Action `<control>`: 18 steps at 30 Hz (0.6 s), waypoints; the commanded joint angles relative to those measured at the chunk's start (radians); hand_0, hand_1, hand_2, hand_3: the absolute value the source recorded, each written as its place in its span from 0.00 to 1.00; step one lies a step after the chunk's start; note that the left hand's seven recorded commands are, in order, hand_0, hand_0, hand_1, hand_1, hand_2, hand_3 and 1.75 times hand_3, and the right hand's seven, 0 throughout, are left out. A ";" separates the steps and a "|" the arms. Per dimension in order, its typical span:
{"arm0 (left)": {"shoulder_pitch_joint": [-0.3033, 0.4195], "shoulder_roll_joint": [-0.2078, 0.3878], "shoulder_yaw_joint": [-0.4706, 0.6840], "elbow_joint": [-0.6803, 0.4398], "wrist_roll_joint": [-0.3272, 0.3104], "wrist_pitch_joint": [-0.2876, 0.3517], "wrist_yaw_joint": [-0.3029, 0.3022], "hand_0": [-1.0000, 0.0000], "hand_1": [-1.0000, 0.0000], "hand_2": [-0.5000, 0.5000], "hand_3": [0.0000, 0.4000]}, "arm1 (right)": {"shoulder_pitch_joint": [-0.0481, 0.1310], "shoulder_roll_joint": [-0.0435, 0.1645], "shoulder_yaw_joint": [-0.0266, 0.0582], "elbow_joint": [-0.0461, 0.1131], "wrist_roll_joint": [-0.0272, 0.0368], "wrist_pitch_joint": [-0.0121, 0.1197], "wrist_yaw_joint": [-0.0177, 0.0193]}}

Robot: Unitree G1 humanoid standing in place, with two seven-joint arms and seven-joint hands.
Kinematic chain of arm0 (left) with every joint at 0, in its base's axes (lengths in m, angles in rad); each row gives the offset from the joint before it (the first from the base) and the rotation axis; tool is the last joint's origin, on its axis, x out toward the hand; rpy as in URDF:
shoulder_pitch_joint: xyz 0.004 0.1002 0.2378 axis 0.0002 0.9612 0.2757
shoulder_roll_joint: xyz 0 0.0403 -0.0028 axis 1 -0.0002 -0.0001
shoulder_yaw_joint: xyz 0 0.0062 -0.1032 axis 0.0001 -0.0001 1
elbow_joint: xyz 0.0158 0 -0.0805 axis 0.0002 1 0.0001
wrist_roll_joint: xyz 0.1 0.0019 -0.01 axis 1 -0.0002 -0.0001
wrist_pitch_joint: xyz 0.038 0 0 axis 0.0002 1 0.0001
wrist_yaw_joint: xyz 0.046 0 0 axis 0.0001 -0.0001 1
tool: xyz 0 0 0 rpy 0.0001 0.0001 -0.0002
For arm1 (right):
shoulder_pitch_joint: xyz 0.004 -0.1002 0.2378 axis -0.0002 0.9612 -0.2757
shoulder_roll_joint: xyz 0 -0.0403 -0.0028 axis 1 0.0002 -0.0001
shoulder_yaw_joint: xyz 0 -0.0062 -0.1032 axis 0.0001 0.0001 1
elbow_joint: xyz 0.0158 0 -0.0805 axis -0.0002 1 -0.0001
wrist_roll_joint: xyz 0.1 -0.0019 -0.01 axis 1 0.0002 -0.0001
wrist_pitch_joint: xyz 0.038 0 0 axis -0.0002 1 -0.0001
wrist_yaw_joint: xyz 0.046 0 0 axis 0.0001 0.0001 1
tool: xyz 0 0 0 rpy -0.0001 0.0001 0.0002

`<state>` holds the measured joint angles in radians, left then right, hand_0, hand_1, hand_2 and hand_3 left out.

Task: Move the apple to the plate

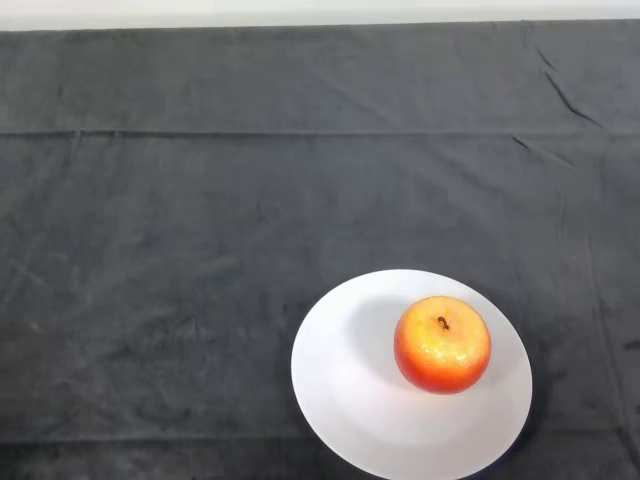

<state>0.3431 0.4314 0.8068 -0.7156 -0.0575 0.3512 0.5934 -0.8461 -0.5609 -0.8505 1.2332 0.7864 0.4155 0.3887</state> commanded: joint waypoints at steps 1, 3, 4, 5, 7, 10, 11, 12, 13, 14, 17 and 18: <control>0.012 -0.010 0.028 -0.037 0.002 -0.018 0.004 1.00 1.00 0.50 0.00 | 0.018 -0.011 -0.0116 -0.017 0.0279 0.001 -0.0018; 0.005 -0.013 0.026 -0.034 0.011 -0.016 0.010 1.00 1.00 0.50 0.00 | 0.018 -0.011 -0.0117 -0.017 0.0279 0.001 -0.0017; 0.001 -0.015 0.023 -0.032 0.016 -0.015 0.014 1.00 1.00 0.50 0.00 | 0.018 -0.011 -0.0117 -0.017 0.0279 0.001 -0.0017; -0.002 -0.016 0.020 -0.031 0.021 -0.014 0.017 1.00 1.00 0.50 0.00 | 0.018 -0.011 -0.0117 -0.017 0.0279 0.001 -0.0017; -0.010 -0.018 0.012 -0.030 0.031 -0.009 0.023 1.00 1.00 0.50 0.00 | 0.018 -0.011 -0.0118 -0.017 0.0280 0.001 -0.0016; -0.017 -0.019 0.005 -0.030 0.038 -0.004 0.026 1.00 1.00 0.50 0.00 | 0.017 -0.011 -0.0118 -0.017 0.0280 0.001 -0.0016; -0.019 -0.020 0.004 -0.031 0.040 -0.002 0.025 1.00 1.00 0.50 0.00 | 0.017 -0.011 -0.0118 -0.017 0.0280 0.001 -0.0015; -0.021 -0.020 0.003 -0.031 0.042 -0.001 0.025 1.00 1.00 0.50 0.00 | 0.017 -0.011 -0.0119 -0.016 0.0280 0.001 -0.0015; -0.022 -0.021 0.001 -0.032 0.043 0.000 0.025 1.00 1.00 0.50 0.00 | 0.017 -0.011 -0.0119 -0.016 0.0280 0.001 -0.0015; -0.023 -0.021 0.000 -0.032 0.044 0.001 0.024 1.00 1.00 0.50 0.00 | 0.017 -0.011 -0.0119 -0.016 0.0280 0.001 -0.0015; -0.026 -0.022 -0.004 -0.032 0.048 0.003 0.022 1.00 1.00 0.50 0.00 | 0.017 -0.011 -0.0119 -0.016 0.0280 0.001 -0.0015; -0.027 -0.022 -0.006 -0.033 0.049 0.004 0.021 1.00 1.00 0.50 0.00 | 0.017 -0.011 -0.0119 -0.016 0.0280 0.001 -0.0014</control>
<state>0.3332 0.4300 0.8006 -0.7156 -0.0319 0.3513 0.6042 -0.8461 -0.5609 -0.8506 1.2332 0.7864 0.4155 0.3887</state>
